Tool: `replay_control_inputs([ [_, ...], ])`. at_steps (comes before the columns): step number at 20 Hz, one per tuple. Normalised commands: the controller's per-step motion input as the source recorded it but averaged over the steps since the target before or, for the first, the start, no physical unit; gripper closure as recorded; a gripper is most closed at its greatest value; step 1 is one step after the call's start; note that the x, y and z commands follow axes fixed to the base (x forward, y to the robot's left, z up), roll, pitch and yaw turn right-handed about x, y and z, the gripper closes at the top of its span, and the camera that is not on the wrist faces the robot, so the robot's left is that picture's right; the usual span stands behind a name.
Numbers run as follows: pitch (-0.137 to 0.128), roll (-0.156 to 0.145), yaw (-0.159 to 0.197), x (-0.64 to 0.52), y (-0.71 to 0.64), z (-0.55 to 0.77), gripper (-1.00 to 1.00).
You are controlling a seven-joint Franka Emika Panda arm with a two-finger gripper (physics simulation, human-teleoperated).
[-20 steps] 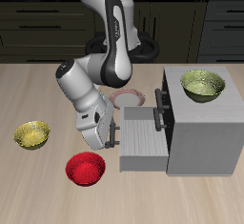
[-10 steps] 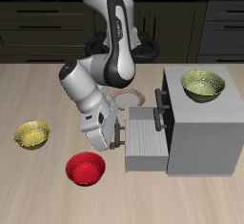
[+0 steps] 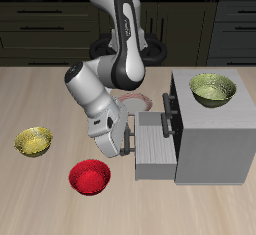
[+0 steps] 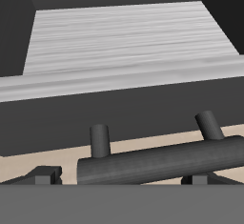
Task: Close the bottom drawer of the white cabinet and place the red bowl on the plate
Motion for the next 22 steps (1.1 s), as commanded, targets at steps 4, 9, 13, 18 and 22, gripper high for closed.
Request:
replay_control_inputs([
  [4,-0.01,0.023,-0.008,0.08,0.15,-0.01,-1.0],
  [9,-0.01,0.017,0.012,0.12,0.15,-0.15,-1.0],
  [13,-0.048,0.02,0.039,0.05,0.13,-0.03,-1.0],
  [18,-0.039,0.043,0.01,0.11,0.29,-0.04,-1.0],
  [22,-0.108,0.035,0.086,0.15,0.18,-0.08,-1.0],
])
